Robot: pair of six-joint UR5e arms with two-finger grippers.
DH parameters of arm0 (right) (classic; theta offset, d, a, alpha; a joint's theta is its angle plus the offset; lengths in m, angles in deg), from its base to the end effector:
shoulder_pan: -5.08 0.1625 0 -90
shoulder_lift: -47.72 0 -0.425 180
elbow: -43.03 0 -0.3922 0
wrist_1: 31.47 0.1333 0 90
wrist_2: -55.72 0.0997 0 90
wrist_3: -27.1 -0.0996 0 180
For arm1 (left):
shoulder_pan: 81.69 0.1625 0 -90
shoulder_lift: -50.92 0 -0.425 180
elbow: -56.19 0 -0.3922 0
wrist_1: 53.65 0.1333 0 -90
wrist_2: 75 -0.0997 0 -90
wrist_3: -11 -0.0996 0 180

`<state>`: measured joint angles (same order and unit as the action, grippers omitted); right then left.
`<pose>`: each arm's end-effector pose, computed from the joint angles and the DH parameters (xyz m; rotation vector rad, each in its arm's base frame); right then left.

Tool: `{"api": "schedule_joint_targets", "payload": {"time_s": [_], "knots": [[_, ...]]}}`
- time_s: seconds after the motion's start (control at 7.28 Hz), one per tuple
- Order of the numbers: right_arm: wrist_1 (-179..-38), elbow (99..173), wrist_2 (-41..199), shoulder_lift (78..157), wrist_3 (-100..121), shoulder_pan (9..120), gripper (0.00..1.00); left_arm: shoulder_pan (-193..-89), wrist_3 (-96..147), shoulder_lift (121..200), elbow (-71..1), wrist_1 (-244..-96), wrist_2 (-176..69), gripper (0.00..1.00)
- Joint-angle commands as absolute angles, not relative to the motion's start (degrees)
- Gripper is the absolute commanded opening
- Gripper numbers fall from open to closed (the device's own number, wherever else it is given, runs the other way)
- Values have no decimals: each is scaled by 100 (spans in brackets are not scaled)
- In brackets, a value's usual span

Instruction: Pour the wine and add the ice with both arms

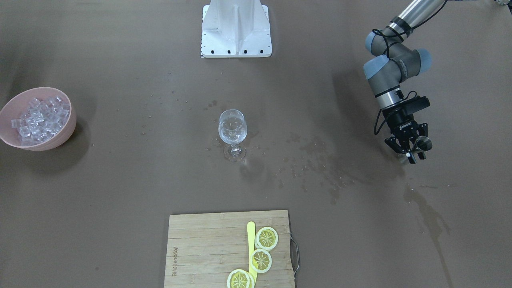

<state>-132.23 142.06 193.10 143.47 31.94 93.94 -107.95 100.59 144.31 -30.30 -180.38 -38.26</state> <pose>0.0513 -0.4402 0.6428 -0.0963 -0.8292 -0.0443 0.3836 -0.4269 0.5759 1.0287 0.3761 -0.7026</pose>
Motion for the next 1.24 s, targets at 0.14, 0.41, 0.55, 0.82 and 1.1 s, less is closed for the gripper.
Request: {"api": "schedule_joint_targets", "payload": {"time_s": [0.14,0.41,0.55,0.82,1.1], "knots": [[-13228,14208,19309,14344,3194,9394,100,-10998,10048,14400,-3343,-18056,-3686,0],[-13228,14217,19318,14344,3194,9394,100,-11236,9183,14365,-4203,-17986,-3501,0],[-13228,14217,19318,14344,3194,9394,100,-11245,8812,14434,-4468,-17960,-3440,0],[-13228,14208,19318,14335,3185,9394,100,-11246,8212,14775,-5049,-17593,-2967,0],[-13237,14182,19318,14326,3185,9394,100,-11193,8219,15836,-5505,-16034,-2930,0]]}}
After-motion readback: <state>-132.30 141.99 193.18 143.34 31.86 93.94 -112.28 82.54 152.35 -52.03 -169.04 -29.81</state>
